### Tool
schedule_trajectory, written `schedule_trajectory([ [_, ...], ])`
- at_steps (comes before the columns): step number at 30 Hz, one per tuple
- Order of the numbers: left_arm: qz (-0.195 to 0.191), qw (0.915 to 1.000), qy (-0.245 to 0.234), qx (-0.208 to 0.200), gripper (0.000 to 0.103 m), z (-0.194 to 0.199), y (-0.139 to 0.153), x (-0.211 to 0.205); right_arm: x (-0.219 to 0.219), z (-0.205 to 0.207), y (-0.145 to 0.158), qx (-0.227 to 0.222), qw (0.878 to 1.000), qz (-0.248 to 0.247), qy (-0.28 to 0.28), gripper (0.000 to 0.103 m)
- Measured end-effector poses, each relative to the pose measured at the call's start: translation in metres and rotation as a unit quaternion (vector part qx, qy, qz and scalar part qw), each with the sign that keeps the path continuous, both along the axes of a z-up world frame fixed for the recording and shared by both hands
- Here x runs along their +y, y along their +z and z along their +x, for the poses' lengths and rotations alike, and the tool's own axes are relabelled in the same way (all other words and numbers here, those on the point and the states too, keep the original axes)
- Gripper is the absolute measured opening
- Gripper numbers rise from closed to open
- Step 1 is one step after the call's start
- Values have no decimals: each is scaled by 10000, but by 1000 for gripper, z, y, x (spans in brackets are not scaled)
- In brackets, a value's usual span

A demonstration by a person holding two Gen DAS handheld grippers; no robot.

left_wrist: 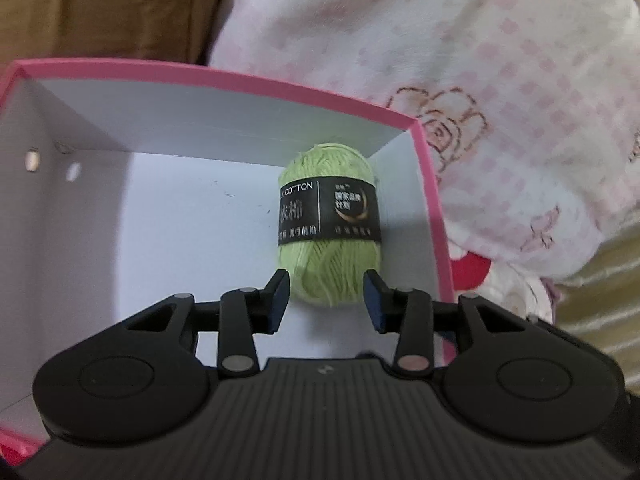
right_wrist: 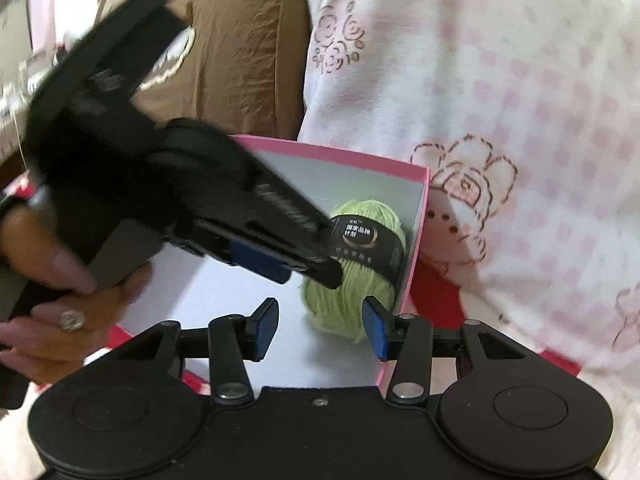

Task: Organize objects
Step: 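Lower the yarn ball into the box and open the left gripper, then withdraw the left gripper from the box toward the blue wipe pack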

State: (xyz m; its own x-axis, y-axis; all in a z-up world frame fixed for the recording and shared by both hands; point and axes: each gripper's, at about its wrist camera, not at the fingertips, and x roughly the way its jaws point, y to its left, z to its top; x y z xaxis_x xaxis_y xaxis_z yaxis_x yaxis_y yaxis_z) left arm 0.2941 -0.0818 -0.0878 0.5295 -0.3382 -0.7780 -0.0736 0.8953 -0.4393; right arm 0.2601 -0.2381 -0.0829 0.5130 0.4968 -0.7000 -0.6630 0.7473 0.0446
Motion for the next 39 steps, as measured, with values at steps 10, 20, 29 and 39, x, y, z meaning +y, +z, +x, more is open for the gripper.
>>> schedule_trajectory([
  [10, 442, 9990, -5, -84, 51, -68, 43, 0, -1, -23, 36, 240, 9996, 157, -56, 57],
  [20, 647, 9977, -16, 176, 63, -131, 76, 13, 0, -60, 76, 340, 9992, 211, 96, 78],
  [29, 989, 9951, 1, -44, 70, -173, 104, 29, 1, -88, 104, 217, 9995, 101, 206, 93],
  [39, 1073, 9938, -78, -298, 82, -210, 120, 44, -6, -109, 122, 207, 9995, -13, 224, 94],
])
